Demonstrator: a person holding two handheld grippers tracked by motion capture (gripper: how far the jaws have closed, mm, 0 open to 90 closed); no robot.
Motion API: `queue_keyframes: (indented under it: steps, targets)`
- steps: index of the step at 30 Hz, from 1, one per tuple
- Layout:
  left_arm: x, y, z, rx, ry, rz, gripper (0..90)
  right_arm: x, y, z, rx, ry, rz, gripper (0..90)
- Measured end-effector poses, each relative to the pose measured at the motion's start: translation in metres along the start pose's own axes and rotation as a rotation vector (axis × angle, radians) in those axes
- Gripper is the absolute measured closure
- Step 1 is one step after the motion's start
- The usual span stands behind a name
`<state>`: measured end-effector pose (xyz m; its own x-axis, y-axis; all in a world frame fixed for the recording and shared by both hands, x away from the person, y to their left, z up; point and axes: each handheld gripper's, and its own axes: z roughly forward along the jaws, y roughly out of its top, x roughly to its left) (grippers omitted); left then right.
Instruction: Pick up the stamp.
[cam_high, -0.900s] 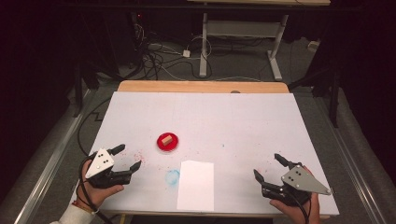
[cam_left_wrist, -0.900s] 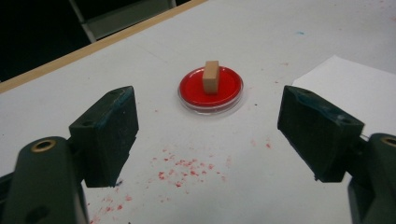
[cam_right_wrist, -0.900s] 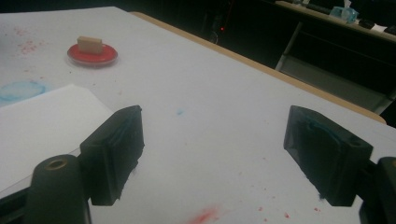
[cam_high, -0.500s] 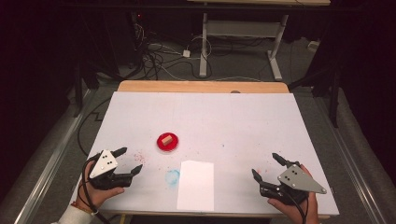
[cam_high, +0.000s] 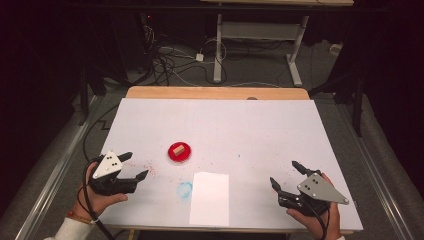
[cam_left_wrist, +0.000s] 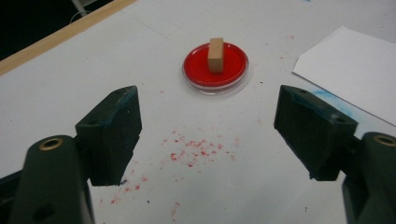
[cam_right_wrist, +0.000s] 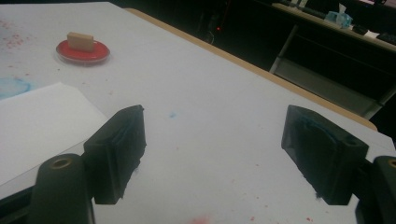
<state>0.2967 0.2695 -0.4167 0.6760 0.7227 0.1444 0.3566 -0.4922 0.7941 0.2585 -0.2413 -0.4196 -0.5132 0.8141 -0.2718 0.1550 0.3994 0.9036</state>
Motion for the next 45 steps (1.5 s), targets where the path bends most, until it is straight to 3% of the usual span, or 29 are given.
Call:
queue_keyframes:
  steps: [3,13,20,22,25,31,35,36,38,45]
  targets:
    - [0.003,0.005,0.000,0.015,-0.010,-0.003,24.5,-0.002,0.000,-0.002,-0.012,-0.021,0.009,24.2]
    - [0.008,0.030,0.018,0.117,-0.058,0.022,27.5,-0.002,-0.002,0.000,0.008,-0.018,0.001,24.2]
    - [0.005,0.051,0.043,0.197,-0.074,0.056,30.0,-0.002,-0.003,0.001,0.023,-0.020,0.002,24.2]
    - [0.004,0.057,0.051,0.220,-0.070,0.069,36.3,-0.002,-0.003,0.002,0.026,-0.018,0.009,24.2]
    - [0.002,0.064,0.064,0.250,-0.118,0.080,36.5,-0.002,-0.004,0.003,0.036,-0.008,0.008,24.2]
    - [0.003,0.083,0.092,0.351,-0.127,0.090,41.5,-0.002,-0.005,0.004,0.047,-0.003,0.001,24.2]
    - [0.003,0.095,0.110,0.426,-0.164,0.103,48.7,-0.001,-0.005,0.004,0.050,0.003,-0.005,24.2]
    - [0.003,0.095,0.110,0.426,-0.164,0.103,49.8,-0.001,-0.005,0.004,0.052,0.003,-0.006,24.2]
    - [0.003,0.102,0.123,0.479,-0.178,0.117,53.1,-0.001,-0.005,0.005,0.058,0.008,-0.007,24.3]
    - [0.003,0.111,0.145,0.569,-0.167,0.135,61.1,0.000,-0.007,0.007,0.078,0.024,-0.018,24.6]
